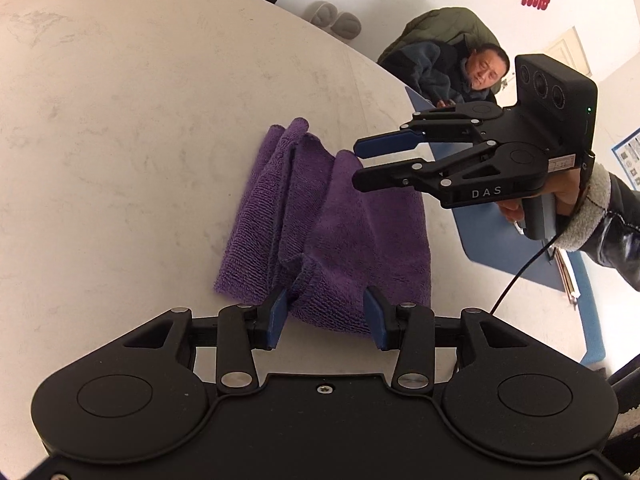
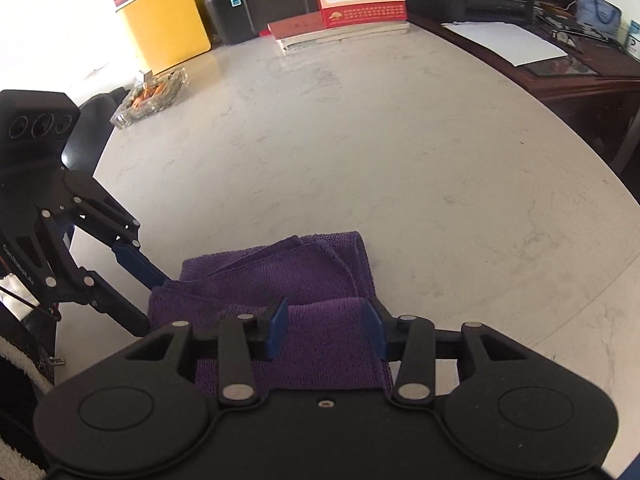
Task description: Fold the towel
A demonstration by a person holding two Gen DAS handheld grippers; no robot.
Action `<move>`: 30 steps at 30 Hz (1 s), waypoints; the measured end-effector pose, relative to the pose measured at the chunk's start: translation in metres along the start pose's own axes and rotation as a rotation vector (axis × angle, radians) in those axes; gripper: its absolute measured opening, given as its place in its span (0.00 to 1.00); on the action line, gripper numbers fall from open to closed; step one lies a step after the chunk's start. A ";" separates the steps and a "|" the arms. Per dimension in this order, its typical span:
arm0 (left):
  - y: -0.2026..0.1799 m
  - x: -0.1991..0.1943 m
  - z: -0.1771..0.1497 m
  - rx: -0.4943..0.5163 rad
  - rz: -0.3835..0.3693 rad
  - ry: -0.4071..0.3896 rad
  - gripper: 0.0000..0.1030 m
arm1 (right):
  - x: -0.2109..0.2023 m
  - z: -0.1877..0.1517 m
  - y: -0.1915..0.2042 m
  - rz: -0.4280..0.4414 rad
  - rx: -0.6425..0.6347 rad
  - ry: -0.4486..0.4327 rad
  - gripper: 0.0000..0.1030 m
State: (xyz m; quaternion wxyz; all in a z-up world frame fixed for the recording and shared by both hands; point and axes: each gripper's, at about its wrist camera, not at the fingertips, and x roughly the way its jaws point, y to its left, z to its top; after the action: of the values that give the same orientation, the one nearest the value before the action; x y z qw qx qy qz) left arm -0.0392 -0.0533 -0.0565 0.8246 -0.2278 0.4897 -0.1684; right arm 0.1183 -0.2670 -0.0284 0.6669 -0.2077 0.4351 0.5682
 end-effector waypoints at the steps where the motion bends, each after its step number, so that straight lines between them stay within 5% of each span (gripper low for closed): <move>1: 0.000 0.000 0.000 0.003 0.005 0.000 0.40 | 0.001 0.001 0.000 0.009 -0.014 0.008 0.35; 4: 0.000 0.003 0.001 -0.007 0.009 0.002 0.39 | -0.003 0.002 0.005 0.047 -0.078 0.013 0.15; 8: 0.003 0.005 0.003 -0.018 0.005 0.007 0.39 | -0.026 0.000 0.013 0.138 -0.147 -0.039 0.15; 10: 0.003 0.005 0.002 -0.013 0.003 0.013 0.39 | -0.028 0.000 0.010 0.112 -0.118 -0.035 0.16; 14: 0.002 0.006 0.003 -0.004 0.006 0.023 0.39 | -0.018 0.003 -0.005 0.052 -0.066 -0.041 0.36; 20: 0.002 0.008 0.002 -0.004 0.011 0.027 0.39 | 0.012 0.011 -0.011 0.073 -0.106 0.031 0.32; 30: 0.006 0.008 0.001 -0.012 0.000 0.026 0.40 | -0.020 -0.007 0.012 0.096 -0.208 0.050 0.21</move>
State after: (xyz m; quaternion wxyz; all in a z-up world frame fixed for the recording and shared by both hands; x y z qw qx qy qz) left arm -0.0342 -0.0522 -0.0645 0.8167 -0.2306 0.5015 -0.1682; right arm 0.1047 -0.2808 -0.0136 0.6026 -0.2687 0.3996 0.6364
